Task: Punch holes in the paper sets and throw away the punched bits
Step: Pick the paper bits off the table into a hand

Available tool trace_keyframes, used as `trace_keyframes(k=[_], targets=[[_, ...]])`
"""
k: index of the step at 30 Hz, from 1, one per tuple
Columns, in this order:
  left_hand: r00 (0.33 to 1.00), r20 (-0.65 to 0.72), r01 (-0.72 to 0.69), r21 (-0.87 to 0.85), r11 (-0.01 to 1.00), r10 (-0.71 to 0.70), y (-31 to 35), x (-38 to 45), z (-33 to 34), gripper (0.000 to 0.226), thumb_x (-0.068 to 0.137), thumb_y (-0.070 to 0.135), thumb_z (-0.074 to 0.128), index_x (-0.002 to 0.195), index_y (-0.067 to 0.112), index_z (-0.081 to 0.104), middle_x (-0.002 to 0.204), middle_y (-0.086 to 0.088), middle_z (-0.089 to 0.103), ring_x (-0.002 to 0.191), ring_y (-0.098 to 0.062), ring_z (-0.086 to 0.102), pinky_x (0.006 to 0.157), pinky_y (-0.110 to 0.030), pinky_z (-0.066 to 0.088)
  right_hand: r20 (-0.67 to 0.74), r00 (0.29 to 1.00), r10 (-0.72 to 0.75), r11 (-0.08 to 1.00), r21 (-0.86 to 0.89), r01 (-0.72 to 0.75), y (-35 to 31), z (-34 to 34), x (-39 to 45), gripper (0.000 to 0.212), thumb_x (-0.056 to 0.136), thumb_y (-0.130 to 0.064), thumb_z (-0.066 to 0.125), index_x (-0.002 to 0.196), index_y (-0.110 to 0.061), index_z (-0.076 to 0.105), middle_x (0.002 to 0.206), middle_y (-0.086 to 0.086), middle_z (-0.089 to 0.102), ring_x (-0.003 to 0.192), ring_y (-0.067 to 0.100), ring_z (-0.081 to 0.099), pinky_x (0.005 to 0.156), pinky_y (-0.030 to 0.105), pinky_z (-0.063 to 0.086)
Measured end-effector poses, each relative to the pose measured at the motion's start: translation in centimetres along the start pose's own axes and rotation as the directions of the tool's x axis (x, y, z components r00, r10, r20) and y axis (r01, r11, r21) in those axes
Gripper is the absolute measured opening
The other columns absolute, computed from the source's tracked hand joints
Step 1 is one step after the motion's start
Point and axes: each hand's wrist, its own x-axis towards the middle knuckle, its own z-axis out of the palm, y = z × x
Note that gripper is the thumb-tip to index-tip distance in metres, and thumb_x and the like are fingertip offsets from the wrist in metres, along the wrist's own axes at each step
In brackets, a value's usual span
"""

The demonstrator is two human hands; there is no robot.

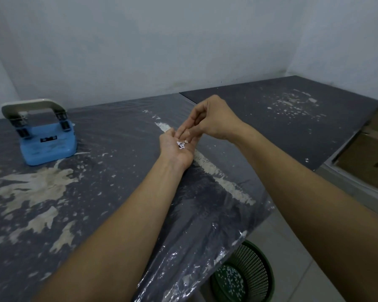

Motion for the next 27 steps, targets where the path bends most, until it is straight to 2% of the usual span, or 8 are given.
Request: trace_keyframes(k=[3,6,10,13,15,19,23,27], targets=[[1.000,-0.014,-0.006,0.014,1.000,0.007,-0.3,0.2,0.0,0.056,0.110,0.028,0.021,0.123,-0.013,0.057,0.124,-0.029,0.065,0.120,-0.037,0.062,0.107,-0.045,0.048,-0.001,1.000,0.014,0.999,0.035,-0.014,0.7,-0.4,-0.6,0.011,0.075,0.007,0.079,0.081,-0.002,0.076,0.068,0.007,0.075,0.065,0.017,0.074,0.064,0.024,0.060],[0.999,-0.029,-0.017,0.014,1.000,0.017,-0.6,0.2,0.2,0.052,0.109,0.025,0.023,0.121,-0.011,0.058,0.131,-0.028,0.061,0.125,-0.036,0.059,0.112,-0.044,0.043,-0.091,0.992,0.082,0.993,0.096,-0.073,2.3,-0.6,-1.9,0.018,0.081,0.014,0.066,0.085,-0.001,0.077,0.073,0.012,0.075,0.068,0.021,0.075,0.071,0.033,0.063],[1.000,-0.017,-0.024,0.000,1.000,0.024,-0.5,0.3,-0.1,0.052,0.109,0.023,0.023,0.113,-0.012,0.060,0.128,-0.029,0.062,0.124,-0.038,0.059,0.111,-0.045,0.044,-0.218,0.971,0.101,0.964,-0.218,-0.150,4.5,-0.4,-5.2,0.036,0.084,0.012,0.054,0.107,-0.004,0.077,0.103,0.010,0.076,0.086,0.015,0.072,0.093,0.030,0.056],[1.000,-0.005,-0.025,-0.003,1.000,0.025,-0.5,0.4,-0.2,0.051,0.109,0.024,0.024,0.114,-0.012,0.060,0.127,-0.029,0.063,0.124,-0.038,0.060,0.110,-0.045,0.044,-0.172,0.975,0.138,0.915,-0.354,-0.192,5.7,1.0,-8.3,0.026,0.087,0.001,0.047,0.093,0.000,0.073,0.097,0.013,0.073,0.077,0.027,0.064,0.074,0.031,0.053],[1.000,0.000,-0.024,0.004,1.000,0.024,-0.5,0.4,-0.2,0.051,0.109,0.023,0.024,0.115,-0.012,0.059,0.127,-0.029,0.062,0.124,-0.038,0.059,0.110,-0.045,0.044,-0.116,0.977,0.179,0.878,-0.429,-0.211,6.1,2.4,-9.8,0.016,0.091,-0.008,0.044,0.087,-0.005,0.060,0.093,0.009,0.061,0.093,0.033,0.056,0.068,0.032,0.037],[1.000,0.012,-0.029,0.017,0.999,0.029,-0.5,0.4,-0.3,0.051,0.109,0.024,0.023,0.117,-0.012,0.059,0.130,-0.028,0.061,0.125,-0.038,0.058,0.111,-0.045,0.043,-0.063,0.975,0.215,0.842,-0.494,-0.217,6.8,4.1,-9.8,0.044,0.100,-0.022,0.035,0.136,0.001,0.046,0.144,0.014,0.045,0.137,0.028,0.035,0.115,0.043,0.029],[1.000,0.013,-0.028,0.021,0.999,0.028,-0.4,0.4,-0.4,0.051,0.109,0.024,0.023,0.115,-0.012,0.059,0.130,-0.029,0.061,0.126,-0.038,0.058,0.111,-0.045,0.043,0.022,0.970,0.241,0.861,-0.466,-0.203,6.9,4.2,-8.4,0.058,0.104,-0.024,0.028,0.157,-0.006,0.019,0.166,0.007,0.014,0.153,0.020,0.008,0.124,0.043,0.008],[0.999,0.012,-0.036,0.013,0.999,0.036,-0.2,0.5,-0.4,0.051,0.109,0.023,0.024,0.115,-0.013,0.059,0.130,-0.029,0.061,0.126,-0.038,0.058,0.111,-0.045,0.043,-0.019,0.977,0.214,0.929,-0.305,-0.209,7.8,3.0,-7.4,0.052,0.103,-0.014,0.030,0.155,-0.006,0.027,0.166,0.006,0.017,0.153,0.021,0.008,0.124,0.040,0.005]])
